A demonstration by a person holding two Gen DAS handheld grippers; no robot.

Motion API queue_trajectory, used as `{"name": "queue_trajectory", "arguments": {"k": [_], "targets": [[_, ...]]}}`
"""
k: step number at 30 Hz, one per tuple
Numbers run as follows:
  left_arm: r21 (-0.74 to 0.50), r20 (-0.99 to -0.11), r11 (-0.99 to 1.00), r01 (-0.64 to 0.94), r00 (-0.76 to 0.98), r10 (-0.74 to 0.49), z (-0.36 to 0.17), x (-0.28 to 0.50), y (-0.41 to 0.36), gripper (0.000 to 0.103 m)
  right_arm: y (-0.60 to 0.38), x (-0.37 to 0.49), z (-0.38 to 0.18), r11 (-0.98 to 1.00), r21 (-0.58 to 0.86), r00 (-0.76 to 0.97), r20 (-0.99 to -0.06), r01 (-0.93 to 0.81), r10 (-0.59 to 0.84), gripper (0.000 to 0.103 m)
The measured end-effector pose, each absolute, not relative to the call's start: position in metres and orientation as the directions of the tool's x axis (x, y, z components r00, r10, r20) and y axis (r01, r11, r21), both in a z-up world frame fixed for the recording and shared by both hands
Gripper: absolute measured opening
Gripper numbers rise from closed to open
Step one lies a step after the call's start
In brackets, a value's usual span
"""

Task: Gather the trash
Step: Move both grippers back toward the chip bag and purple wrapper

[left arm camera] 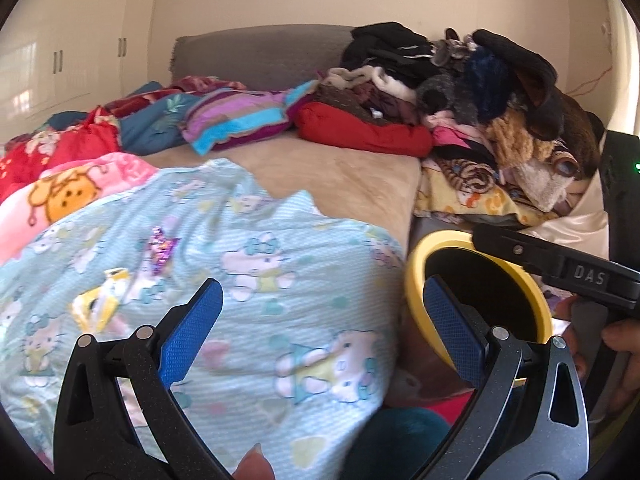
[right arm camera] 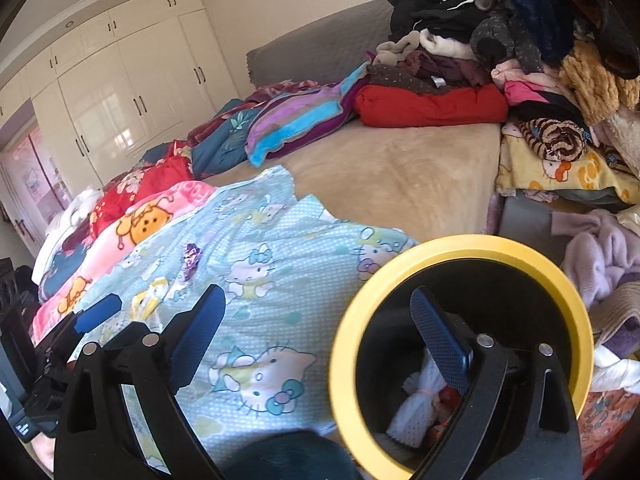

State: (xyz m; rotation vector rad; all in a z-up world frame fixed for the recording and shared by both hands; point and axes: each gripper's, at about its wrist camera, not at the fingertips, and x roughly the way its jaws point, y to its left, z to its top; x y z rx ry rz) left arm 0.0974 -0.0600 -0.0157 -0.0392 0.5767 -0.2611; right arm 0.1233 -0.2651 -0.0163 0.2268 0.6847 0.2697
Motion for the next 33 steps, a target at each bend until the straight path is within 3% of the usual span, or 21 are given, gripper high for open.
{"name": "queue_trajectory", "arguments": {"k": [20,33], "targets": [[-0.15,-0.529,0.988,0.025,0.843,-0.101,-0.028,0.101,0.043,0.092,-0.181,0.138,-0.028,0.922,0.268,0.703,-0.597,-0.279,0.386,0.091],[-0.235,-0.584,0.958,-0.166,0.812,-0.003,-0.065,0.114,0.124,0.092,-0.104,0.19,-0.051,0.885,0.282,0.632,-0.623,-0.369,0.462,0.09]]}}
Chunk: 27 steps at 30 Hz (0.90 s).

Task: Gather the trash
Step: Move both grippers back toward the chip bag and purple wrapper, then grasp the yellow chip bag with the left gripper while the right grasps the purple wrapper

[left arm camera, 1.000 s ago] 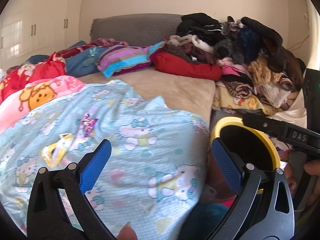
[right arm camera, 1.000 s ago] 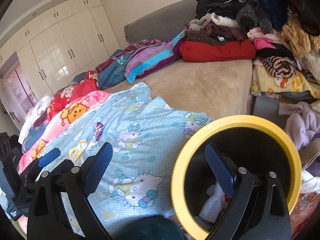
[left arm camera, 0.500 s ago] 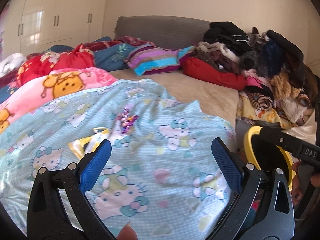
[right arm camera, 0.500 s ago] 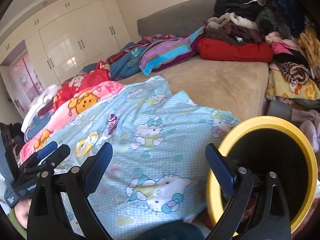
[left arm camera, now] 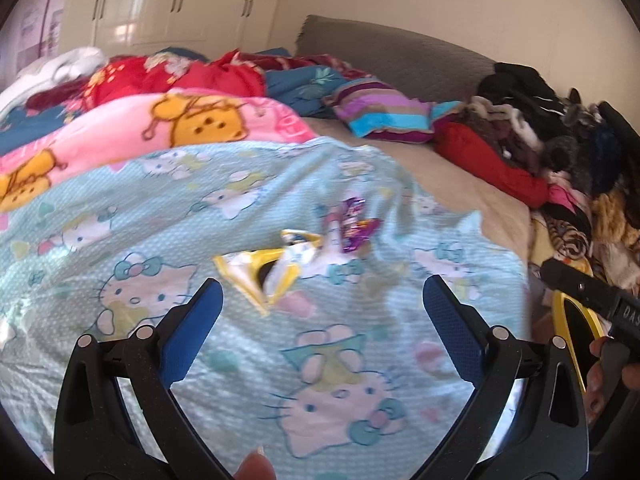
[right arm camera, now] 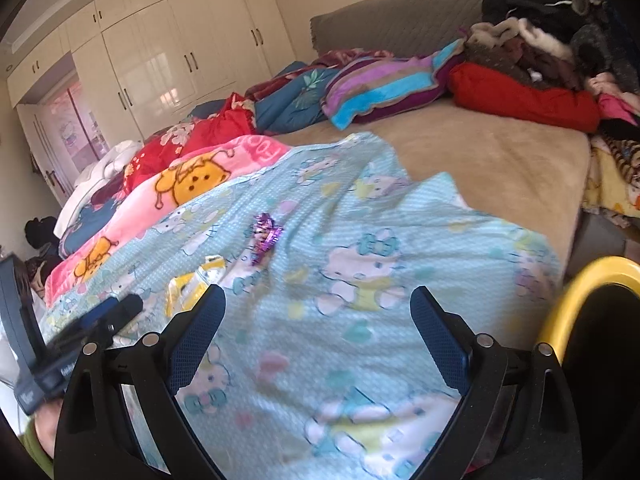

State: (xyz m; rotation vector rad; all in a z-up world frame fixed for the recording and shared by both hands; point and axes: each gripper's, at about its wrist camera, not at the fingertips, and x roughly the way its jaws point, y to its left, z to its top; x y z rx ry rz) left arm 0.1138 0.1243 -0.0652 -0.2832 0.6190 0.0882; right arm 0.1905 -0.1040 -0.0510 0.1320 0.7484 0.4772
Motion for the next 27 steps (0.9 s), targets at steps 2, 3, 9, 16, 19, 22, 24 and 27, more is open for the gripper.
{"name": "queue_trajectory", "arguments": {"k": [2,3,9,16,19,22,24,27], "targets": [[-0.249,-0.588,0.952,-0.18,0.809,-0.001,-0.071,0.116,0.133,0.092,-0.093,0.201,-0.054,0.88,0.286,0.623,-0.625,-0.379,0.471,0.087],[-0.255,-0.589,0.949,-0.188,0.808,0.002,-0.073,0.118,0.137,0.092,-0.085,0.208,-0.057,0.876,0.288,0.614,-0.627,-0.388,0.478,0.083],[-0.318,-0.612,0.922,-0.221,0.79,-0.022,-0.094,0.129,0.159,0.086,-0.042,0.245,-0.076,0.868,0.282,0.567,-0.667,-0.409,0.484,0.07],[-0.41,-0.629,0.875,-0.256,0.774,-0.068,-0.118,0.143,0.178,0.071,-0.004,0.283,-0.102,0.865,0.298,0.514,-0.708,-0.405,0.485,0.058],[-0.452,-0.629,0.853,-0.26,0.771,-0.099,-0.127,0.149,0.182,0.066,0.008,0.297,-0.112,0.866,0.294,0.495,-0.725,-0.405,0.478,0.051],[-0.473,-0.633,0.842,-0.262,0.766,-0.117,-0.134,0.153,0.182,0.062,0.016,0.308,-0.121,0.866,0.295,0.479,-0.738,-0.403,0.475,0.042],[-0.48,-0.634,0.836,-0.265,0.764,-0.122,-0.138,0.155,0.181,0.06,0.019,0.315,-0.129,0.864,0.309,0.464,-0.745,-0.397,0.48,0.037],[-0.489,-0.629,0.831,-0.264,0.767,-0.127,-0.142,0.156,0.18,0.06,0.02,0.322,-0.138,0.859,0.333,0.44,-0.752,-0.388,0.49,0.02]]}}
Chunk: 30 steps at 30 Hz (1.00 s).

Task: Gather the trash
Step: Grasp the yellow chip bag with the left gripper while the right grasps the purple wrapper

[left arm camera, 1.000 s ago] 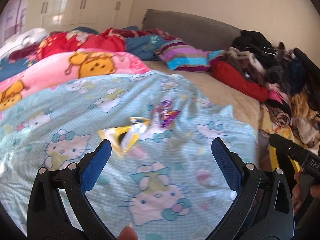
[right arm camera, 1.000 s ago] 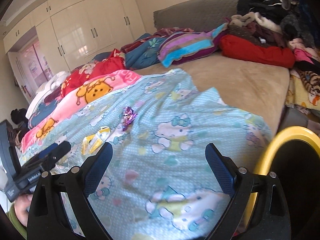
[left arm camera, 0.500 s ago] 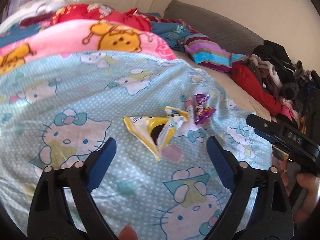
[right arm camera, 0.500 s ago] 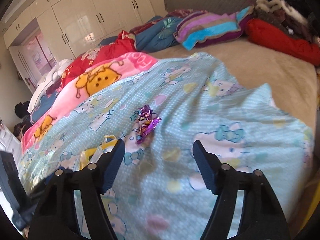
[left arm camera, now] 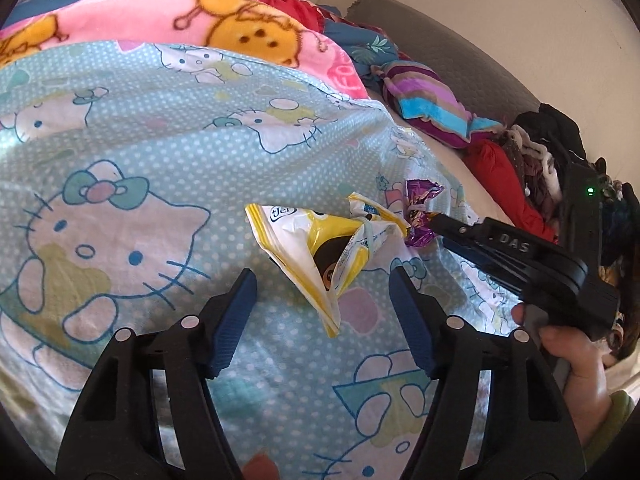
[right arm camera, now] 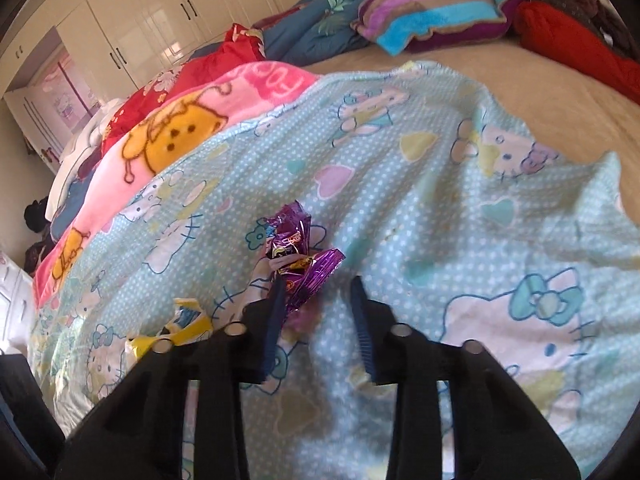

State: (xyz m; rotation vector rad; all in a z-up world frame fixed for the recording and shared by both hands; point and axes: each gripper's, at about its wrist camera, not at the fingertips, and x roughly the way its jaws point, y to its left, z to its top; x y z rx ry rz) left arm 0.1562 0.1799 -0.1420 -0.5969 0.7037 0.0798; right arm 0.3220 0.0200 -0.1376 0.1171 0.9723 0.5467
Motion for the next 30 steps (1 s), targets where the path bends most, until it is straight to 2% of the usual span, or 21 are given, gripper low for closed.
{"name": "queue_trajectory", "arguments": {"k": [1,5,9,12,19,30], "targets": [[-0.49,-0.628,0.832,-0.26,0.767,-0.13,-0.143,0.157,0.179,0.06,0.02,0.323,-0.138,0.86,0.332,0.441,-0.752,-0.388,0.49,0.016],[-0.5,-0.618,0.828,-0.254,0.775,-0.135,-0.144,0.156,0.18,0.058,0.009,0.315,-0.134,0.855,0.34,0.473,-0.722,-0.392,0.504,0.011],[-0.496,-0.625,0.827,-0.264,0.77,-0.128,-0.145,0.157,0.18,0.042,-0.02,0.299,-0.126,0.859,0.372,0.509,-0.694,-0.352,0.51,0.01],[-0.491,-0.631,0.83,-0.266,0.765,-0.128,-0.144,0.157,0.179,0.02,-0.04,0.285,-0.122,0.861,0.379,0.524,-0.684,-0.339,0.507,0.01],[-0.466,-0.631,0.843,-0.267,0.769,-0.105,-0.133,0.152,0.172,0.013,-0.083,0.243,-0.108,0.874,0.368,0.556,-0.674,-0.318,0.487,0.01],[-0.435,-0.565,0.891,-0.129,0.81,-0.159,-0.088,0.134,0.119,0.012,-0.136,0.19,-0.078,0.885,0.37,0.627,-0.627,-0.282,0.462,0.01]]}}
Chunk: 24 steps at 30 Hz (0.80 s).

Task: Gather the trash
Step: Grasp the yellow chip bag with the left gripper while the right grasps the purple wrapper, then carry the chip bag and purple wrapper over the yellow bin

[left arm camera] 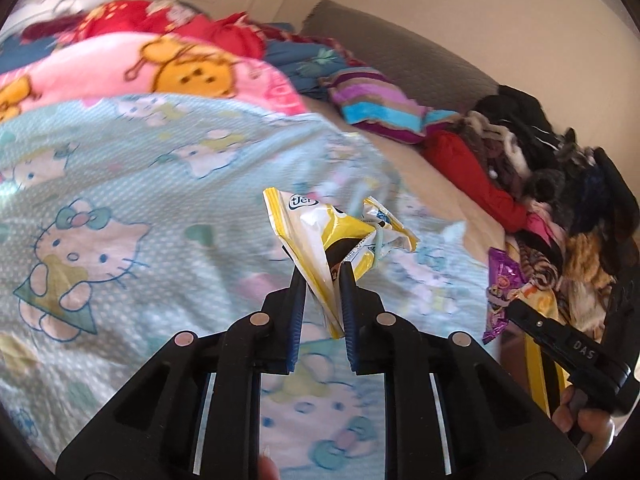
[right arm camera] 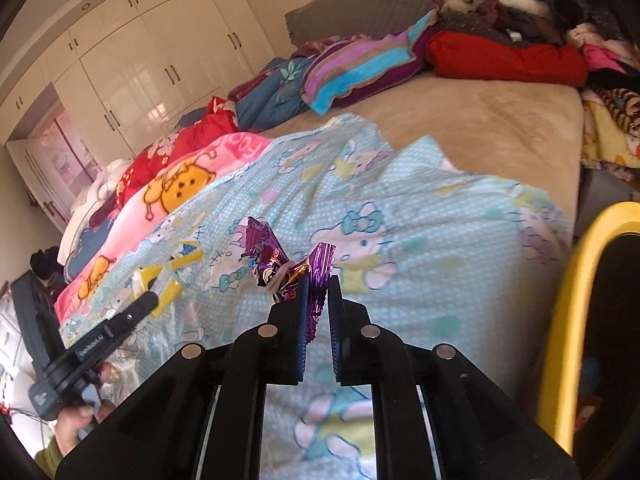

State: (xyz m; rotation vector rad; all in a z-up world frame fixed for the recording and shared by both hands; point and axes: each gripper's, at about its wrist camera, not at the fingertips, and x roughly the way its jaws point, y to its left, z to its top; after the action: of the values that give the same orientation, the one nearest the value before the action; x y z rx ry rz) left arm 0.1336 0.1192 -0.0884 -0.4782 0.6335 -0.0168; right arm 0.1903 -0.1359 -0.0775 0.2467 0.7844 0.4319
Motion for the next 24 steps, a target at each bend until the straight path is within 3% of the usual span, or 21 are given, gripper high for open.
{"name": "queue_trajectory", "arguments": {"k": [24], "targets": [[-0.367,-0.509,0.921,0.13,0.801,-0.316,-0.04,0.111,0.004,0.012,-0.248,0.139,-0.034,0.917,0.382,0.738,-0.584,-0.115,0.336,0.01]]}}
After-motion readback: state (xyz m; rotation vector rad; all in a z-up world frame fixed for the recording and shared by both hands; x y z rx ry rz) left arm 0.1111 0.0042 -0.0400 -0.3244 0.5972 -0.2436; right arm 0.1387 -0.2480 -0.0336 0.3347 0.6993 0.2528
